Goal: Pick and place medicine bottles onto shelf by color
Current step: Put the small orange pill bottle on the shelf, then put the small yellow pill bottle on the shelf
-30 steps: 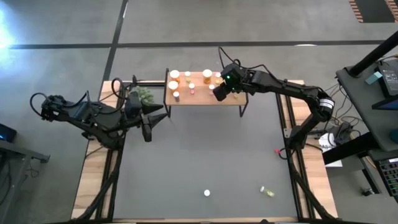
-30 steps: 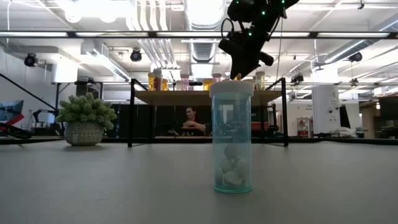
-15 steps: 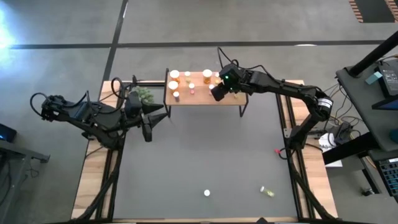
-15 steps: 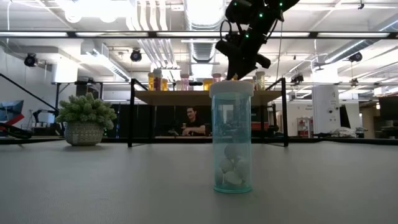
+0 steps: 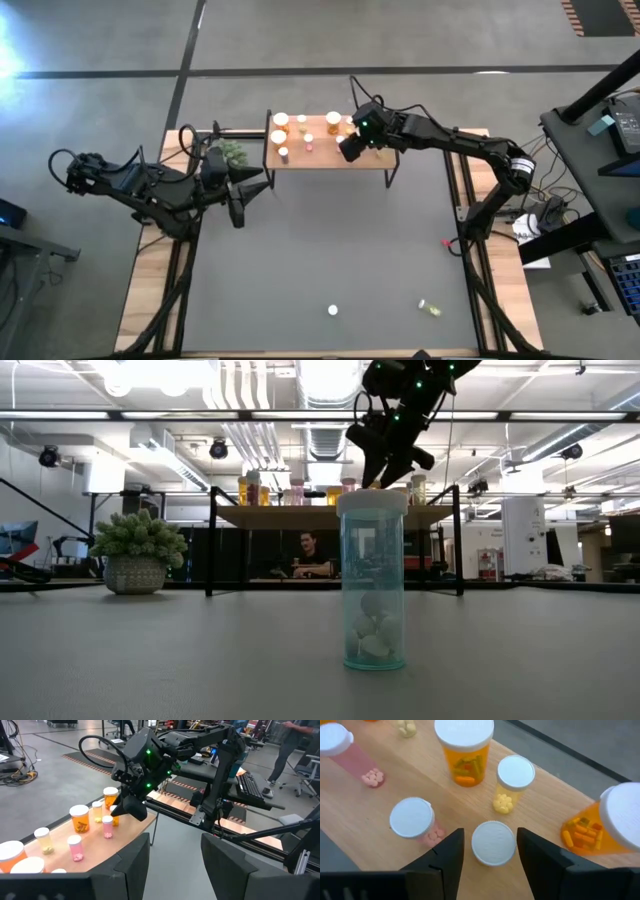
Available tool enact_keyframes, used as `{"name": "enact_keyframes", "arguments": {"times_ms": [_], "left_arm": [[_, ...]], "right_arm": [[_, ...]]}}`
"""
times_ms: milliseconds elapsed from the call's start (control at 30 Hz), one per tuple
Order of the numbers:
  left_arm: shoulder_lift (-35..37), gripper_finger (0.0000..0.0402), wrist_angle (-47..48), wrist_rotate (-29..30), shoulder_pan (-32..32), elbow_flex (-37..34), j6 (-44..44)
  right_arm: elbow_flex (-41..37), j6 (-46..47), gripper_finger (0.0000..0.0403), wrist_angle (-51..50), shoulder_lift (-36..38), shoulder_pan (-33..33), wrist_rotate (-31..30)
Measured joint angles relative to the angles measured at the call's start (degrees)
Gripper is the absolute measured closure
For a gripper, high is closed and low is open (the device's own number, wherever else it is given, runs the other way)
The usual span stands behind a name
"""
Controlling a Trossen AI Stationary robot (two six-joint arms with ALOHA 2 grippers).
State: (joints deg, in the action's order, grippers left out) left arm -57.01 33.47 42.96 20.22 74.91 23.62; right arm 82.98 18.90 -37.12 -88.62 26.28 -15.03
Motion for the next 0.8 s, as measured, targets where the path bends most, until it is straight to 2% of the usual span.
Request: {"name": "enact_keyframes", "arguments": {"times_ms": [200, 400, 533, 667, 800], "left_arm": [[0.02, 0.0240, 0.00, -0.02, 0.00, 0.00, 0.00], [0.02, 0.0240, 0.00, -0.04, -0.01, 0.00, -0.02], [0.02, 0.0240, 0.02, -0.04, 0.01, 0.00, -0.04], [-0.13, 0.0240, 0.00, -0.05, -0.01, 0.00, -0.53], [-0.16, 0.0240, 0.03, -0.20, -0.01, 0.00, -0.59]], "right_arm": [[0.76, -0.42, 0.0205, -0.09, 1.56, -0.01, 0.01], [3.65, -0.24, 0.0193, -3.57, 6.37, -0.66, 0.30], [4.52, 1.36, 0.0195, -5.93, 10.75, -2.43, 5.14], [4.59, 4.85, 0.0201, -12.59, 14.81, -6.93, 11.21], [4.59, 13.18, 0.0204, -24.05, 17.47, -15.77, 14.21]]}}
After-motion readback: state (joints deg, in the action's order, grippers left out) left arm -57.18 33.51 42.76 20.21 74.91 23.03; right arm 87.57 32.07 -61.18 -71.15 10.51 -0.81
